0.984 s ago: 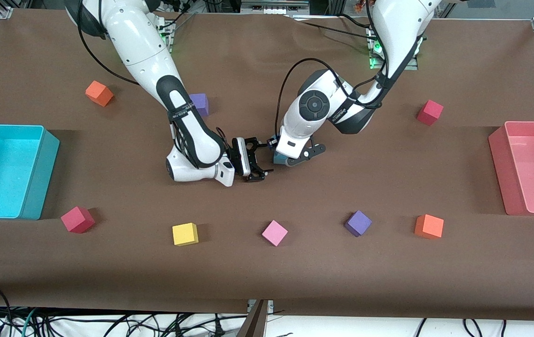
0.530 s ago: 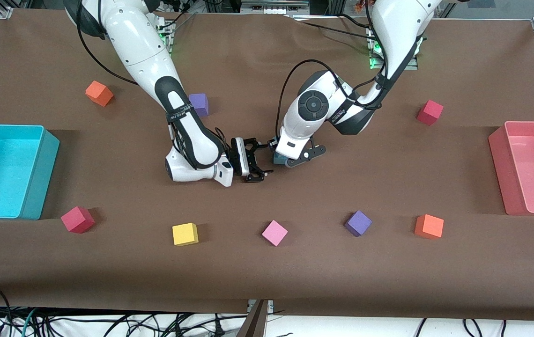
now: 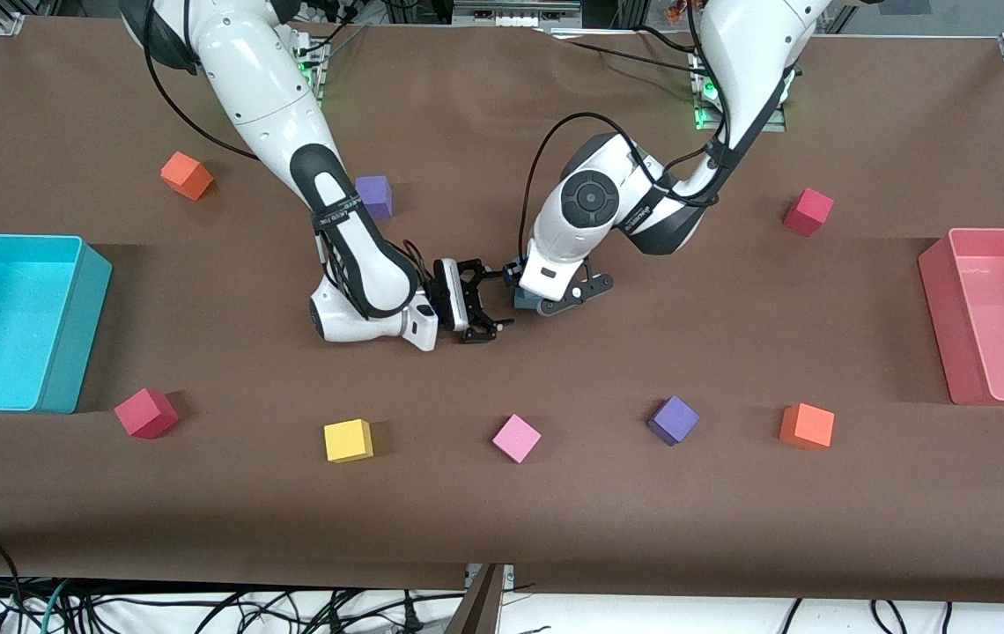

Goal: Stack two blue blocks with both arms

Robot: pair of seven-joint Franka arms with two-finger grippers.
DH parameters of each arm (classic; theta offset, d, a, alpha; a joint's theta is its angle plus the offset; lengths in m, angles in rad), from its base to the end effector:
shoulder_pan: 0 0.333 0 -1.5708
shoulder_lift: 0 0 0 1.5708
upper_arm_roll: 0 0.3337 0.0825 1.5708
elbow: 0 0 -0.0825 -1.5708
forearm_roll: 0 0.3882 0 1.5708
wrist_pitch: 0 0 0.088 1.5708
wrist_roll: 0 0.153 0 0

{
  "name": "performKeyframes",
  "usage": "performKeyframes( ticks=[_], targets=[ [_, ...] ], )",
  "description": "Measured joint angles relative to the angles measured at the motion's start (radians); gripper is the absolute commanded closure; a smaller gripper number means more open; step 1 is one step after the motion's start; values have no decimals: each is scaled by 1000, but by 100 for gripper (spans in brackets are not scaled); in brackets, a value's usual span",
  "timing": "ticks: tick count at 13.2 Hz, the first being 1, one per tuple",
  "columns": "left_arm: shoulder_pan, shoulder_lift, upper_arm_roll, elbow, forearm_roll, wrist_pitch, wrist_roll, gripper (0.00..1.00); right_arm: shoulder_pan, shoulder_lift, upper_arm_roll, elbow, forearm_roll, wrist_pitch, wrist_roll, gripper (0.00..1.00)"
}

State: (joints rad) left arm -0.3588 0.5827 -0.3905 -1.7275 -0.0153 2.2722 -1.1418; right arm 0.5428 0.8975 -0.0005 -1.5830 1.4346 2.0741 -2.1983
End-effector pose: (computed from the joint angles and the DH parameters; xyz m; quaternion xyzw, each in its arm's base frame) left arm 0.5114 -0.4502 0.2358 0.9675 0.2273 -0.0892 0.0662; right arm 0.5515 0.4383 0.0941 -0.5652 -0.6384 -0.2653 0.4501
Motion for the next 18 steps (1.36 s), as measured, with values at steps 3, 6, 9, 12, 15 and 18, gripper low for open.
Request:
performKeyframes(
  ticks=[3, 6, 9, 12, 15, 18],
  targets=[
    [1, 0, 0, 3, 0, 0, -1, 0, 0, 0, 0, 0, 0, 0, -3, 0],
    [13, -14, 0, 22, 0, -9, -1, 0, 0, 0, -1, 1, 0, 1, -5, 0],
    [21, -72, 0, 42, 0, -93, 3, 0, 0, -3, -27, 8, -22, 2, -5, 0],
    [38, -144, 0, 101, 0, -287, 22, 0, -3, -29, -95, 36, -161, 1, 54, 0],
    [59, -165, 1, 213, 0, -498, 62, 0, -11, -70, -151, 113, -384, -35, 248, 0],
    [126, -173, 2, 289, 0, -638, 191, 0, -10, -88, -205, 215, -537, -53, 433, 0]
  ],
)
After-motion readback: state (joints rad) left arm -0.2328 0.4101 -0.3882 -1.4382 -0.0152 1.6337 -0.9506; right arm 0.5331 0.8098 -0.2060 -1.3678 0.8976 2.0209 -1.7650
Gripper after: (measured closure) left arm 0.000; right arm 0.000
